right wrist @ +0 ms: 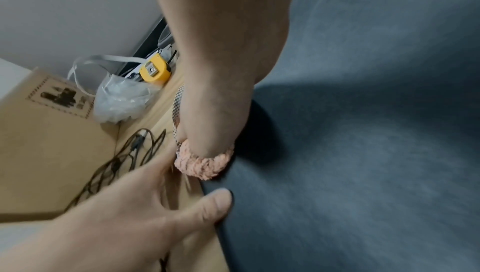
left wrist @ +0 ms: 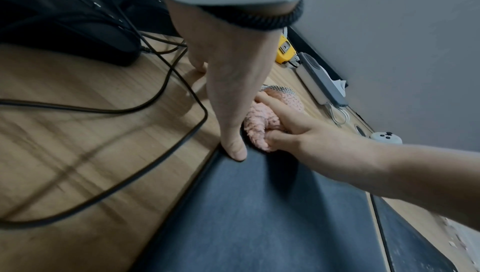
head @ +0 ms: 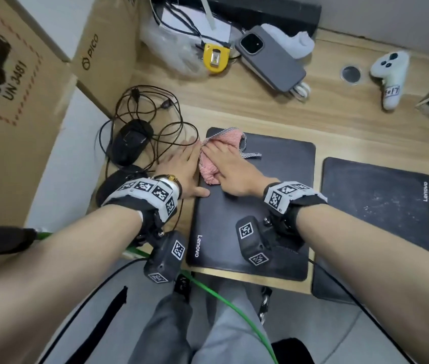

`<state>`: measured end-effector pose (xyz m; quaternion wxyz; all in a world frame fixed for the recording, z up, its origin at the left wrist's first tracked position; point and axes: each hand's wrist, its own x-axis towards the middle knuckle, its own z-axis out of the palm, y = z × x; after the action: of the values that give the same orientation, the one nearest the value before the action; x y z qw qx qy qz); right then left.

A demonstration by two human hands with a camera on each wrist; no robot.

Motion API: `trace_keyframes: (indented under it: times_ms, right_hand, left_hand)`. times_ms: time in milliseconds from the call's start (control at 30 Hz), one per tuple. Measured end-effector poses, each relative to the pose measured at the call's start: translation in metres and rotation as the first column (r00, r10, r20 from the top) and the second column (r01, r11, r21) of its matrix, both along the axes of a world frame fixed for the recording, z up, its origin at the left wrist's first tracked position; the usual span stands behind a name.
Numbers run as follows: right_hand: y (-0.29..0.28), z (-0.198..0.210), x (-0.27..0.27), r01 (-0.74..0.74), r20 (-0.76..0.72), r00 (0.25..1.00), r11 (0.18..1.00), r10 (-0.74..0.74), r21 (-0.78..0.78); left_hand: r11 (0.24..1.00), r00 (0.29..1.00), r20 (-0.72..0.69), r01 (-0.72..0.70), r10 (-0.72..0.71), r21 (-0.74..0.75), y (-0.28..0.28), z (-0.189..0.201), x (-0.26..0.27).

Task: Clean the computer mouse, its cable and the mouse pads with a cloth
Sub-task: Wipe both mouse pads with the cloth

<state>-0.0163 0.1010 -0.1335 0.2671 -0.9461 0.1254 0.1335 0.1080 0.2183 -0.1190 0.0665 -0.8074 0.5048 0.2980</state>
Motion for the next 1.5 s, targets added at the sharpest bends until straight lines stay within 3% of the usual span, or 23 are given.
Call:
trace_keyframes:
  times_ms: [167,300,533,667,833,1000,1100,1200,1300,1367,1500]
  right_hand:
    - [-0.021,0.003,0.007,0.047,-0.026,0.999,0.999,-0.046,0.025]
    - [-0.035,0.003,-0.023,0.214,-0.034,0.977,0.975,-0.212,0.060]
    - [-0.066,-0.001,-0.117,0.570,-0.088,0.819,0.822,-0.568,-0.006]
    - [-0.047,-0.004,-0.093,0.548,-0.021,0.833,0.830,-0.552,-0.104]
    - [0.043,-0.009,-0.048,0.320,0.024,0.947,0.946,-0.319,-0.053]
    - [0.104,-0.010,-0.077,0.200,0.046,0.979,0.980,-0.200,-0.004]
    - [0.096,-0.008,-0.127,0.297,0.003,0.955,0.955,-0.297,0.016]
    - [0.085,-0.002,-0.174,0.513,-0.037,0.858,0.859,-0.512,0.005]
    - [0.093,0.000,-0.177,0.607,-0.079,0.786,0.789,-0.614,-0.090]
    - [0.113,0.001,-0.152,0.574,-0.066,0.808,0.807,-0.586,-0.140]
    - [0.176,-0.001,-0.099,0.412,-0.058,0.907,0.907,-0.417,-0.087]
  left_hand:
    - [0.997,1.000,-0.003,-0.026,0.026,0.073,-0.006,0.003,-0.001]
    - [0.991,1.000,0.000,-0.020,0.020,0.129,-0.008,0.001,0.000]
    - [0.993,1.000,0.007,-0.014,0.013,0.114,-0.008,-0.007,0.001]
    - [0.998,1.000,-0.006,-0.019,0.019,0.068,-0.006,-0.012,0.003]
    - [1.000,1.000,-0.019,-0.010,0.010,0.017,-0.002,-0.023,0.009]
    - [1.000,0.999,0.016,-0.031,0.031,-0.004,-0.001,-0.020,0.003]
    - [0.998,0.998,0.047,-0.031,0.033,-0.047,0.003,-0.017,-0.004]
    - [0.996,0.997,0.056,0.054,-0.050,-0.074,0.012,-0.020,-0.013]
    - [0.989,0.989,0.050,0.140,-0.138,-0.040,0.022,-0.022,-0.021]
    - [0.987,0.987,0.036,0.159,-0.158,-0.015,0.030,-0.022,-0.023]
    - [0.981,0.978,0.074,0.195,-0.194,-0.012,0.037,-0.022,-0.027]
